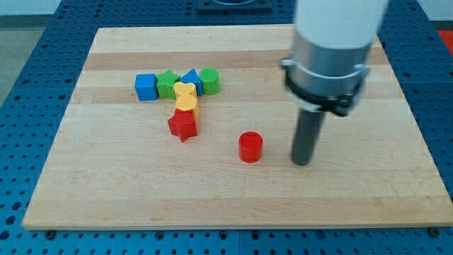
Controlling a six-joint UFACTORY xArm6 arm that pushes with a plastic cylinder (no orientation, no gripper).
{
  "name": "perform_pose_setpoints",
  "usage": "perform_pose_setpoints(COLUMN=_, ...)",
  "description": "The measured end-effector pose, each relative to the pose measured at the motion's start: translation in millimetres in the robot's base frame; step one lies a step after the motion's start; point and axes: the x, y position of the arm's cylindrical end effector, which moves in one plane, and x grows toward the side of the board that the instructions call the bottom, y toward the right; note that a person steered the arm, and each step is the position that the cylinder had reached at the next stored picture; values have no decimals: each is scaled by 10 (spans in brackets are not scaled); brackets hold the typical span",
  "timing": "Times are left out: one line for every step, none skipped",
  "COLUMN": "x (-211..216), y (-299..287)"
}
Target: Move the red circle left a bit
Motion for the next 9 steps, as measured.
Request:
perform_pose_setpoints(x=-87, y=133)
perform_pose_setpoints(x=-101, y=-208)
perform_pose_setpoints(x=-76, y=-523)
perform_pose_setpoints(x=-76, y=-722)
perform_pose_setpoints(x=-177, y=-631)
perform_pose_setpoints(x=-435, y=-411)
perform_pose_setpoints(x=-417, y=-411)
perform_pose_setpoints(x=-251, y=-425)
perform_pose_setpoints(x=-134, y=-549)
